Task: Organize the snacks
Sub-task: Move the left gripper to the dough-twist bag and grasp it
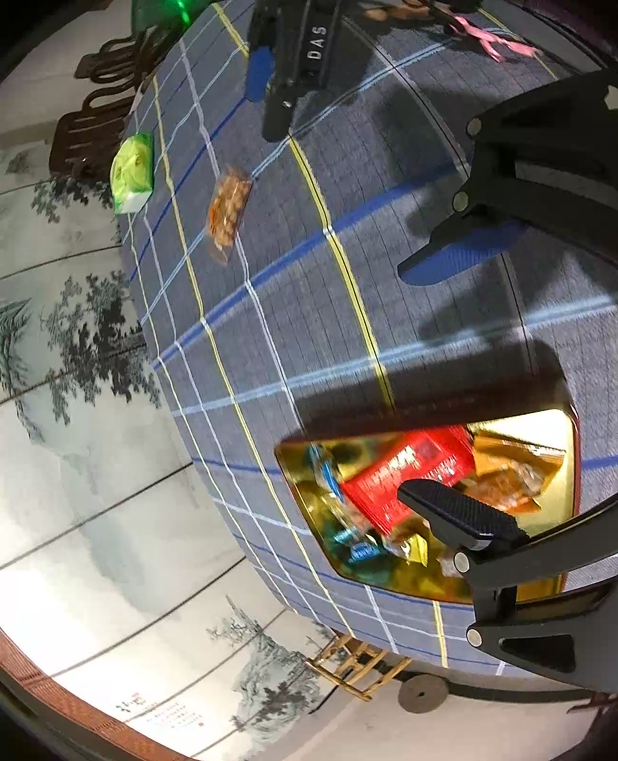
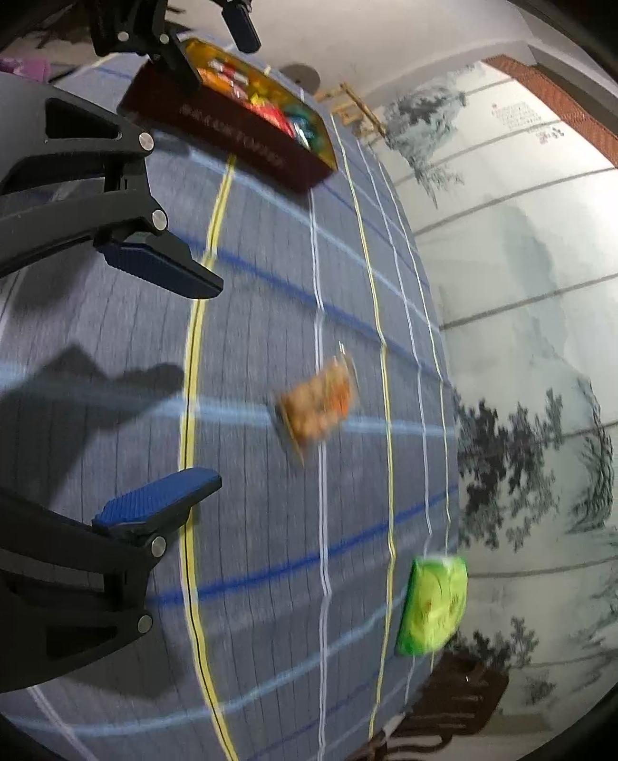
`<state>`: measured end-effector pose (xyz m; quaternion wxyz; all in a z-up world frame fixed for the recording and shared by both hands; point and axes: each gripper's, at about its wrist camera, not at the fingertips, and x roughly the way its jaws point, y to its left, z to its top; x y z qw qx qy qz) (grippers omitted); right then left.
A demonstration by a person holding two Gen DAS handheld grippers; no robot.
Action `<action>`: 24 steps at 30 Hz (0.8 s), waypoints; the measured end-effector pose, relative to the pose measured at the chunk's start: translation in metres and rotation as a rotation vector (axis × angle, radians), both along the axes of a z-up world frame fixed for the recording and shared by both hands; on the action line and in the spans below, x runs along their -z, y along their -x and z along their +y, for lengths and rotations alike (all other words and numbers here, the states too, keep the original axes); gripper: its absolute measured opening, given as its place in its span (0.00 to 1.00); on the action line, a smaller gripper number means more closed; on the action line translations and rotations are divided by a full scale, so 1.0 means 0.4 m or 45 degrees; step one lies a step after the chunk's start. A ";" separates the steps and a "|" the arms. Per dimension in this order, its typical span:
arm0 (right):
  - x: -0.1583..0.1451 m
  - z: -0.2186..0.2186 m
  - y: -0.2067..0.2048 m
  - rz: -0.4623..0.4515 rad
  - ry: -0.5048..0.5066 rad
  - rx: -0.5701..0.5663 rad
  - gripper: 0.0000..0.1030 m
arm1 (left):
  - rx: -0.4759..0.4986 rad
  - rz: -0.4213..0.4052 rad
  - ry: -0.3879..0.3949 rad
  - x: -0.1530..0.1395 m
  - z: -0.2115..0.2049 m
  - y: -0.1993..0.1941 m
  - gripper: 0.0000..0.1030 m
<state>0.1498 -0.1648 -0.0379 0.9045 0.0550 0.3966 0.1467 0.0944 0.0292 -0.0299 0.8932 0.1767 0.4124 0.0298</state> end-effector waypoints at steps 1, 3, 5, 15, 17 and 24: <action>0.000 -0.019 -0.002 -0.006 0.017 0.020 0.74 | 0.010 0.005 -0.009 0.002 -0.013 -0.006 0.80; 0.001 -0.047 -0.006 -0.017 0.051 0.052 0.74 | 0.027 0.011 -0.021 0.005 -0.038 -0.018 0.80; 0.002 -0.077 -0.007 -0.028 0.086 0.082 0.75 | 0.051 0.019 -0.026 0.006 -0.067 -0.032 0.80; 0.004 -0.189 -0.013 -0.034 -0.001 0.163 0.81 | 0.121 0.194 0.289 -0.004 -0.170 -0.187 0.82; 0.005 -0.198 -0.012 -0.033 -0.043 0.160 0.82 | 0.113 0.228 0.380 -0.003 -0.185 -0.230 0.81; 0.005 -0.207 -0.005 -0.046 -0.117 0.132 0.83 | 0.022 0.368 0.514 0.039 -0.269 -0.417 0.81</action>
